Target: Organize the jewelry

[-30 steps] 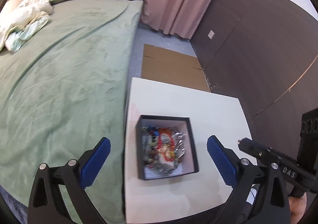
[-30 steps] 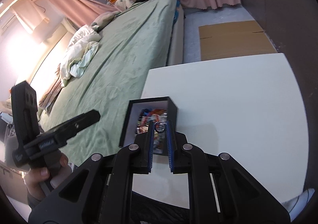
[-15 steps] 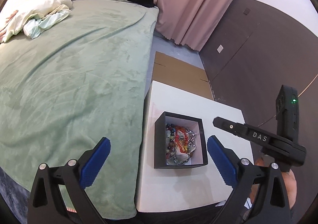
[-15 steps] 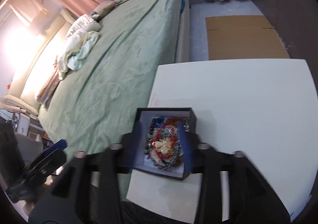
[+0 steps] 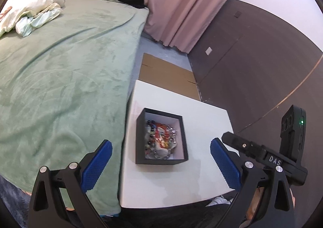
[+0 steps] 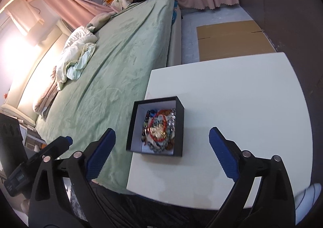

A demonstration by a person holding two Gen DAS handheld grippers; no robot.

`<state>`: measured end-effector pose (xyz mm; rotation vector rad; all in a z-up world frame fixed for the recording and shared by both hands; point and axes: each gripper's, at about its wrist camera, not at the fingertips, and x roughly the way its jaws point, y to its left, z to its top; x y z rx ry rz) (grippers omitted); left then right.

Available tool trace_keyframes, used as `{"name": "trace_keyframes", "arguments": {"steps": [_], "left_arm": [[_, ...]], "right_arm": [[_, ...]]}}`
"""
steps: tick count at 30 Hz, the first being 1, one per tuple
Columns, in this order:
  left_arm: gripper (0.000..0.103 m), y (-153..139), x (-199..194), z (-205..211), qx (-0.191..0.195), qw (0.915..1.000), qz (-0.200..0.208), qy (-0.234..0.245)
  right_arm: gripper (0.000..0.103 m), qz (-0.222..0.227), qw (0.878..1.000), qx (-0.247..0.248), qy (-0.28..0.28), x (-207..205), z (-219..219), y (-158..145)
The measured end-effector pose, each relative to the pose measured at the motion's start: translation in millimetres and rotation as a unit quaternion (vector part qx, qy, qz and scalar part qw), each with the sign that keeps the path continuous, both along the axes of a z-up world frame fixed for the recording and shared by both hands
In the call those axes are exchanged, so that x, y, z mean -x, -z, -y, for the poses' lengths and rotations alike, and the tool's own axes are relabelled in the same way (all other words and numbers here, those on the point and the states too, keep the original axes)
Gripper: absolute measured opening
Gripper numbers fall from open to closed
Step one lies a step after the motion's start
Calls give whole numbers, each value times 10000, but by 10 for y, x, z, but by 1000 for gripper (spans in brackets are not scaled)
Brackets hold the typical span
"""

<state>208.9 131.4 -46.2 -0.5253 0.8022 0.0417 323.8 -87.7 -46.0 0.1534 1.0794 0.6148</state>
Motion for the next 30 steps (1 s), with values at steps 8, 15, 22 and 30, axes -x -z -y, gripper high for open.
{"name": "trace_keyframes", "arguments": {"steps": [8, 15, 22, 30], "left_arm": [[95, -158, 262, 270, -465, 9984, 272, -195], [95, -320, 550, 524, -836, 9955, 454, 14], [95, -377, 845, 798, -1072, 9919, 537, 427], [95, -519, 1200, 1047, -1373, 9856, 782, 600]], "right_arm": [[98, 246, 9991, -124, 313, 427, 352, -150], [98, 527, 9968, -214, 554, 805, 648, -319], [98, 606, 9953, -214, 722, 1186, 895, -353], [98, 890, 9928, -131, 789, 1563, 1188, -518]]}}
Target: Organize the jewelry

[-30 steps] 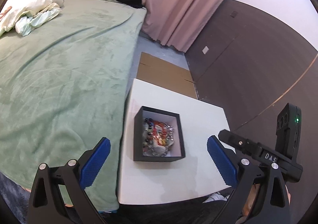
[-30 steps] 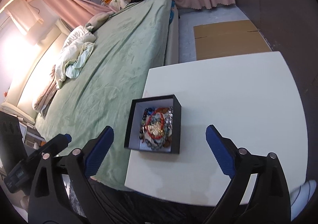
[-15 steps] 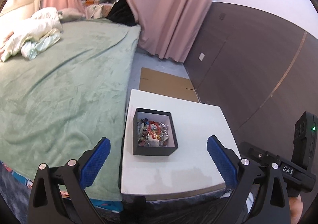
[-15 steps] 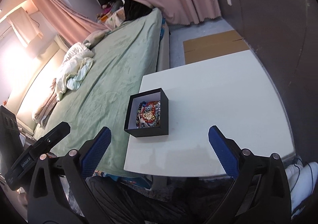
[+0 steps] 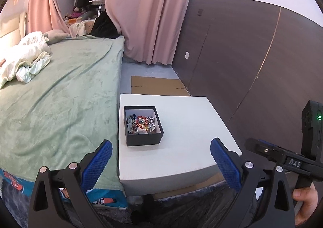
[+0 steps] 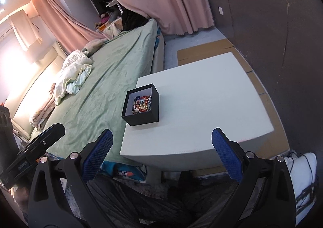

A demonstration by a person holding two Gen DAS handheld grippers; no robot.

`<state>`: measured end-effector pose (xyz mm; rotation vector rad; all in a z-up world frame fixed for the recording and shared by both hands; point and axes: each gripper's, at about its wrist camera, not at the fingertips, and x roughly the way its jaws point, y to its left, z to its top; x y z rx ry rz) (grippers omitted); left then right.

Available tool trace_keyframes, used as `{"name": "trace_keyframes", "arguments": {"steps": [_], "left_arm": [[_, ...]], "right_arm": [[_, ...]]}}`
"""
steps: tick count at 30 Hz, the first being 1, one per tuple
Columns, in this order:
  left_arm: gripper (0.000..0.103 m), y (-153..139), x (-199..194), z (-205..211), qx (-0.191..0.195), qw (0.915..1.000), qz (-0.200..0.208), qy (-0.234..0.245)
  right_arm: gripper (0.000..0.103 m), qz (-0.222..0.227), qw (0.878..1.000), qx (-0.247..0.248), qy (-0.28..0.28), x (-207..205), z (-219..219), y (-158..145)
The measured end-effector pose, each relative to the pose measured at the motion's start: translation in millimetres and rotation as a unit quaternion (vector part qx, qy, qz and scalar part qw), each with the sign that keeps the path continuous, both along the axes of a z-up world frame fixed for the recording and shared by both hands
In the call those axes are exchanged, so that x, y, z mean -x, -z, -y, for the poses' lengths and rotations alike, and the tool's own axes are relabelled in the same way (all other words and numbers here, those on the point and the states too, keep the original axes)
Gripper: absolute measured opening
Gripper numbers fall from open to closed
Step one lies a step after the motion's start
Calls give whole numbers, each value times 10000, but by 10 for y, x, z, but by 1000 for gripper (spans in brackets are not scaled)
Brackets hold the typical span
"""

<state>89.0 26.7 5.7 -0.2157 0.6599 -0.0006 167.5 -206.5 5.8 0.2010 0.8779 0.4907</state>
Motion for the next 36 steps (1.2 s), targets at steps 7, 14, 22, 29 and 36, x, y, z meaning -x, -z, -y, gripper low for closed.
{"name": "trace_keyframes", "arguments": {"steps": [7, 14, 22, 29, 36], "left_arm": [[95, -107, 251, 125, -37, 9997, 204, 164], [95, -179, 442, 174, -134, 9993, 313, 150], [95, -209, 494, 121, -111, 9993, 336, 113], [95, -220, 482, 126, -80, 9994, 301, 174], [95, -224, 507, 108, -74, 9992, 368, 126]], "right_arm": [[98, 117, 9998, 130, -43, 253, 217, -87], [98, 253, 9995, 161, -92, 451, 324, -155], [98, 294, 9992, 177, -187, 472, 267, -165], [98, 282, 9994, 138, -175, 472, 267, -168], [98, 359, 9992, 76, -152, 498, 286, -200]]}}
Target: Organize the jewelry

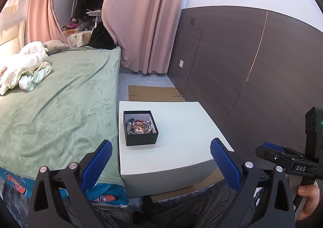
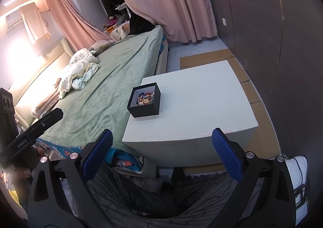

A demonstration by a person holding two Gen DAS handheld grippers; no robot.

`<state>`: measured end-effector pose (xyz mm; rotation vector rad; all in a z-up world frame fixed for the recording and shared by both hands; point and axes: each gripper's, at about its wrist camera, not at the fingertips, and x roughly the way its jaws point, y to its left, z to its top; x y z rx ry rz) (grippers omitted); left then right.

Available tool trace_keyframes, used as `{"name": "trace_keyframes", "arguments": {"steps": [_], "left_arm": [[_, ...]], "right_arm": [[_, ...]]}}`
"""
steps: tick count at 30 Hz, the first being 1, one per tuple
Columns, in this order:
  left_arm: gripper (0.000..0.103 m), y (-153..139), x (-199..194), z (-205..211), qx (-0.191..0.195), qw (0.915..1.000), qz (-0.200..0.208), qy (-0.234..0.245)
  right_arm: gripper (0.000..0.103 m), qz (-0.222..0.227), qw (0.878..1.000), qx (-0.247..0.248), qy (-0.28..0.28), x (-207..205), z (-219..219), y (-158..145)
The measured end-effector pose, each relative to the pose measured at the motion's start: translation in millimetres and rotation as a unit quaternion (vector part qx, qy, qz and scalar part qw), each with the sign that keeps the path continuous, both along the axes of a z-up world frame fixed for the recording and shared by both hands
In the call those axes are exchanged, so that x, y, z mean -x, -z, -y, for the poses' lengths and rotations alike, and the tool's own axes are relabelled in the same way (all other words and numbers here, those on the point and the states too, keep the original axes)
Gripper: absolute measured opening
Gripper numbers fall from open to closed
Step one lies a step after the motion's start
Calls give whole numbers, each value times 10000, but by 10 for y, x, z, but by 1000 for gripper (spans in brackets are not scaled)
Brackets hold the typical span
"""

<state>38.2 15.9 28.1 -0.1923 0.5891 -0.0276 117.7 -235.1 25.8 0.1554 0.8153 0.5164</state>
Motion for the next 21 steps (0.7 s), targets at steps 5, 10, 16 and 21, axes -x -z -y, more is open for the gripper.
{"name": "trace_keyframes", "arguments": {"steps": [5, 10, 16, 21], "left_arm": [[95, -5, 13, -5, 4, 10000, 5, 1], [95, -30, 59, 20, -19, 10000, 54, 10], [95, -35, 93, 36, -29, 10000, 65, 1], [95, -48, 137, 88, -67, 9999, 101, 31]], "right_arm": [[98, 37, 10000, -40, 32, 37, 36, -32], [98, 51, 10000, -32, 40, 48, 53, -39], [98, 74, 10000, -32, 29, 65, 68, -54], [98, 79, 10000, -30, 37, 80, 77, -62]]}}
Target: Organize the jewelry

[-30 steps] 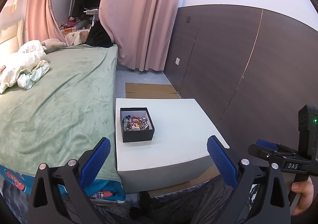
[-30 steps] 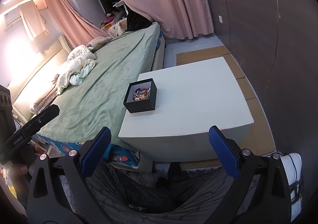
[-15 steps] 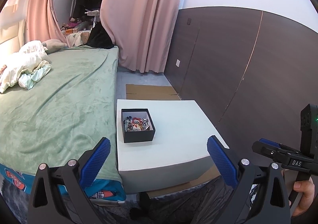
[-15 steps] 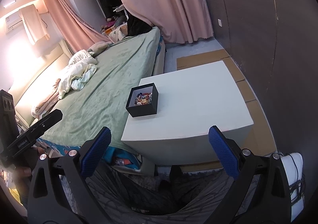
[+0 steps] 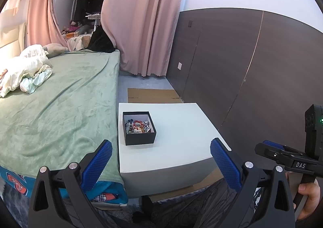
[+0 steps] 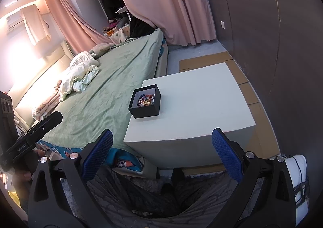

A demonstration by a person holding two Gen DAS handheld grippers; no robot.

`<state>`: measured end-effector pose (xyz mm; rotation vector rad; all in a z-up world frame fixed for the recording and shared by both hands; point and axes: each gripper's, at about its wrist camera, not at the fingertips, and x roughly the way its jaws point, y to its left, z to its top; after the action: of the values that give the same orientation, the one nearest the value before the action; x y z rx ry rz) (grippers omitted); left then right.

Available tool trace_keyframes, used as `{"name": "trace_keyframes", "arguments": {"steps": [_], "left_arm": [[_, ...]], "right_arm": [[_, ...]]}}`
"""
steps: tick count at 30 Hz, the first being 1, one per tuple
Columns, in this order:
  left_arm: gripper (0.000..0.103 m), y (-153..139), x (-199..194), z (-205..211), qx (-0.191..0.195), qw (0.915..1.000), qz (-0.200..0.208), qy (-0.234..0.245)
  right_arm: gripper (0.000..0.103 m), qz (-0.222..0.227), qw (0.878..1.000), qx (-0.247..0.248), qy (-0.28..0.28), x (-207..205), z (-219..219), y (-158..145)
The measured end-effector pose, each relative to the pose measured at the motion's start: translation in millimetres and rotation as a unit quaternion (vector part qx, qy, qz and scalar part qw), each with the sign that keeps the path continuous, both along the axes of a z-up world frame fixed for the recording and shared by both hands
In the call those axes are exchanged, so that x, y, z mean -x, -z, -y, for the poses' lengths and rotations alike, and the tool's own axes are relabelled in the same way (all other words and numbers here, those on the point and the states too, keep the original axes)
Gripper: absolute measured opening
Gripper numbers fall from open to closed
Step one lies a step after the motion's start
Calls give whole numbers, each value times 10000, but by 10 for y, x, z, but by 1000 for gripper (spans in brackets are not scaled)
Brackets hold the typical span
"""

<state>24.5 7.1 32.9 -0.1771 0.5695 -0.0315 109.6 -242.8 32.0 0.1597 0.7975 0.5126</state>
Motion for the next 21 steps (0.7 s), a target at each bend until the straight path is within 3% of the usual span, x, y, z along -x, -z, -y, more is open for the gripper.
{"name": "trace_keyframes", "arguments": {"steps": [21], "left_arm": [[95, -38, 71, 19, 8, 10000, 67, 1]], "right_arm": [[98, 79, 10000, 5, -41, 78, 24, -47]]}}
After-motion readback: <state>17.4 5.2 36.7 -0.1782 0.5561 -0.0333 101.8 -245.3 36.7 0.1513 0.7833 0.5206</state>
